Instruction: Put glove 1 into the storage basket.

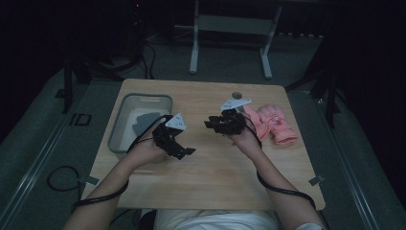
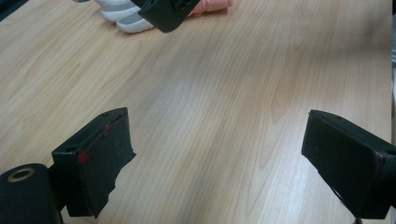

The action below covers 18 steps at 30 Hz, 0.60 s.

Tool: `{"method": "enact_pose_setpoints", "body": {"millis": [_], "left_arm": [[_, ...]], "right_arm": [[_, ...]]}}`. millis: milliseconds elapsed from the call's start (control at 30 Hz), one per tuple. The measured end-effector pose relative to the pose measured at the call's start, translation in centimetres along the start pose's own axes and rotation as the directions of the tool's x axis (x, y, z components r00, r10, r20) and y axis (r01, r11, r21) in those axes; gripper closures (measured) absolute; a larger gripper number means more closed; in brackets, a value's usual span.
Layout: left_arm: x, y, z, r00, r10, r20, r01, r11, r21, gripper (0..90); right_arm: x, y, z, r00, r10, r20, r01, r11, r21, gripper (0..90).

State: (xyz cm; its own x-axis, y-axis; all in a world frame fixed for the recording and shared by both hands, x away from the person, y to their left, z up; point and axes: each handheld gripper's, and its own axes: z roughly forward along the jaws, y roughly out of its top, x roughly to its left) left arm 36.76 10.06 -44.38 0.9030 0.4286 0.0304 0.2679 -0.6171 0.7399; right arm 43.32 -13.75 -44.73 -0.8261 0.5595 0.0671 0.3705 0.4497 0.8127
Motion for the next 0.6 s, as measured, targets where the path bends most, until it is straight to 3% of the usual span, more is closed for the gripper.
{"method": "enact_pose_setpoints", "body": {"millis": [167,367,600], "left_arm": [[-0.6,0.0,0.7,1.0,0.003,0.001,-0.003,1.0,-0.005,8.2],[-1.7,-0.5,2.5,0.999,0.0,0.046,0.001,0.9995,-0.032,8.2],[-3.5,-1.5,4.6,0.9978,0.025,0.062,-0.024,0.9996,-0.018,8.2]], "right_arm": [[-1.2,-1.1,-1.5,0.9995,0.021,0.025,-0.021,0.9997,-0.011,68.6],[-3.0,-2.6,-3.5,0.9966,0.02,0.081,-0.019,0.9998,-0.012,69.4],[-4.3,-4.0,-5.1,0.9933,0.031,0.112,-0.029,0.9995,-0.015,69.4]]}}
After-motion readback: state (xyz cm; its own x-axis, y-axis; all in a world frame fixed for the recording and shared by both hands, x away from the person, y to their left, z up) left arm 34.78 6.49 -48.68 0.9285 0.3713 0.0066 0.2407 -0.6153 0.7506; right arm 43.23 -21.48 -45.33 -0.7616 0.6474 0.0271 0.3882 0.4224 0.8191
